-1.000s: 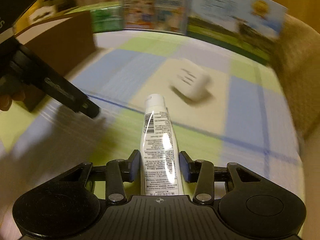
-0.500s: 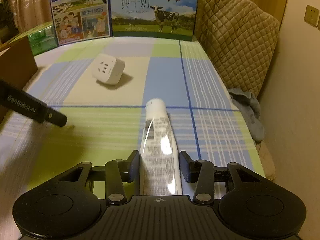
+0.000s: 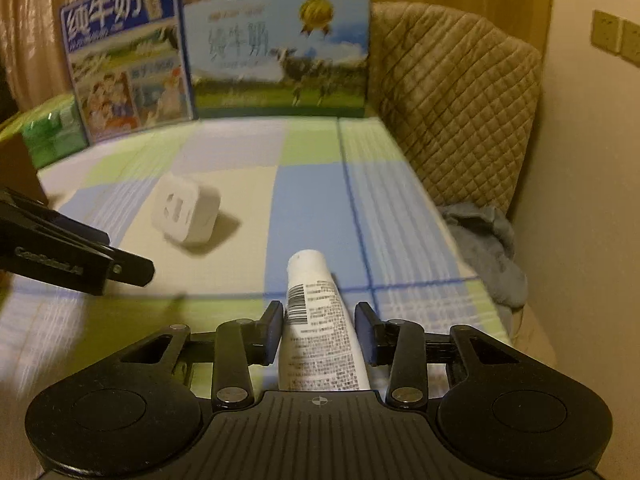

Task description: Organize rigid objects

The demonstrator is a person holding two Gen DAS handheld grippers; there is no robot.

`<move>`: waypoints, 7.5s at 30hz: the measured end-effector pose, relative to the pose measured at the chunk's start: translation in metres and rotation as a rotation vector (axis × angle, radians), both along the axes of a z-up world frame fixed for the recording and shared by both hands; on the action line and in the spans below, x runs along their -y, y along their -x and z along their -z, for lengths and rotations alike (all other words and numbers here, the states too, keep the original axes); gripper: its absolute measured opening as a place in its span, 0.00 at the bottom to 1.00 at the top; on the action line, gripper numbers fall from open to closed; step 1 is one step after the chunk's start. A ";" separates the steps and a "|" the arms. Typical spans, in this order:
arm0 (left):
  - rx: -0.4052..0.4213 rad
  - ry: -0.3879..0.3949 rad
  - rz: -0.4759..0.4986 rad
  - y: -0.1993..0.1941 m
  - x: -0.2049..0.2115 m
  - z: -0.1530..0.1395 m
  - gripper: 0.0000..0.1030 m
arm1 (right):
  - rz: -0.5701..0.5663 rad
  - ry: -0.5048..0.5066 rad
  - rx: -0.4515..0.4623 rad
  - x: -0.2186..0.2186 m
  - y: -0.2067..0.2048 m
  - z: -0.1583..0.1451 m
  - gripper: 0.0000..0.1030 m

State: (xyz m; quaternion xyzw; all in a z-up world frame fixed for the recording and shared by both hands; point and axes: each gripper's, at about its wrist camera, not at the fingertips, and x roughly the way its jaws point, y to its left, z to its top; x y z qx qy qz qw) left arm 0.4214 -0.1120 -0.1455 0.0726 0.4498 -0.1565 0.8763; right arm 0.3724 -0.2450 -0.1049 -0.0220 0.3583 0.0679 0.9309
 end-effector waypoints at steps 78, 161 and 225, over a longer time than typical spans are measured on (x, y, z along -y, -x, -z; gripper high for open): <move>-0.136 -0.085 -0.379 0.217 -0.121 -0.006 0.53 | -0.533 0.067 -0.149 -0.122 0.130 0.018 0.34; 0.009 -0.112 -0.451 0.059 -0.426 -0.068 0.53 | -0.328 -0.280 -0.278 -0.437 -0.042 -0.053 0.33; 0.127 -0.005 -0.457 0.216 -0.327 -0.135 0.67 | -0.273 -0.162 -0.124 -0.311 0.102 -0.123 0.59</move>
